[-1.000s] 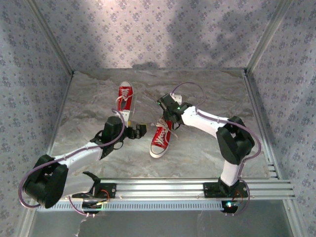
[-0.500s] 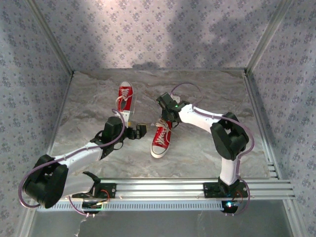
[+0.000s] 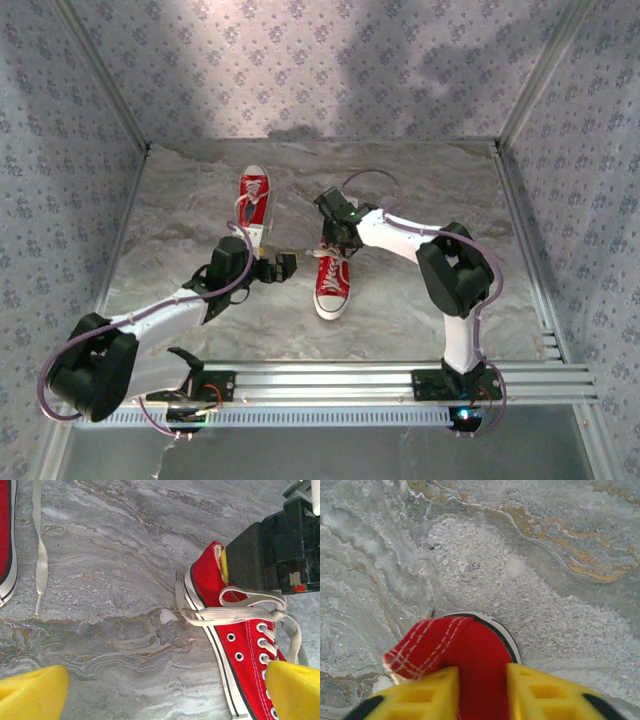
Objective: Tie the shoes
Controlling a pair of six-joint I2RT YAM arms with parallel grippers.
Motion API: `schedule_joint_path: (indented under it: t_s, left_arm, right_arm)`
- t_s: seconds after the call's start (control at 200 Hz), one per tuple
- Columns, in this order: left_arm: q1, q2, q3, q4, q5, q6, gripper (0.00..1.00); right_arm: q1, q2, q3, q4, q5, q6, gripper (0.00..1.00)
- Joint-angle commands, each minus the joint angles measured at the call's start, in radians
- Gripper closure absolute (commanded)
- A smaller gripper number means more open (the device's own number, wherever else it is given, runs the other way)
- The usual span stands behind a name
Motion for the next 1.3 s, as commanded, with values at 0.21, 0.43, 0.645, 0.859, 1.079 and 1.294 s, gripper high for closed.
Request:
schedule_joint_path:
  t_s: [0.21,0.43,0.645,0.859,1.079,1.294]
  left_arm:
    - [-0.001,-0.027,-0.004,-0.023,-0.035,-0.002,0.01]
    - [0.007,-0.045,-0.008,-0.028,-0.034,-0.005,0.01]
    - [0.012,-0.043,-0.013,-0.021,-0.032,-0.011,0.01]
    - [0.017,-0.004,0.017,-0.033,-0.017,-0.018,0.01]
    - [0.021,-0.02,0.044,-0.091,-0.034,-0.023,0.0]
    - [0.024,-0.068,0.071,-0.176,-0.057,-0.026,0.0]
  right_arm:
    - [0.003,-0.067,-0.034,0.032,0.034,-0.046,1.0]
    - [-0.003,-0.153,-0.028,0.033,0.069,-0.123,1.0]
    - [-0.02,-0.152,-0.03,0.043,0.074,-0.133,1.0]
    - [-0.114,-0.047,0.098,0.054,0.019,-0.241,1.0]
    - [-0.244,0.165,0.372,0.016,-0.035,-0.382,1.0]
    - [-0.329,0.469,0.847,-0.126,-0.118,-0.461,1.0]
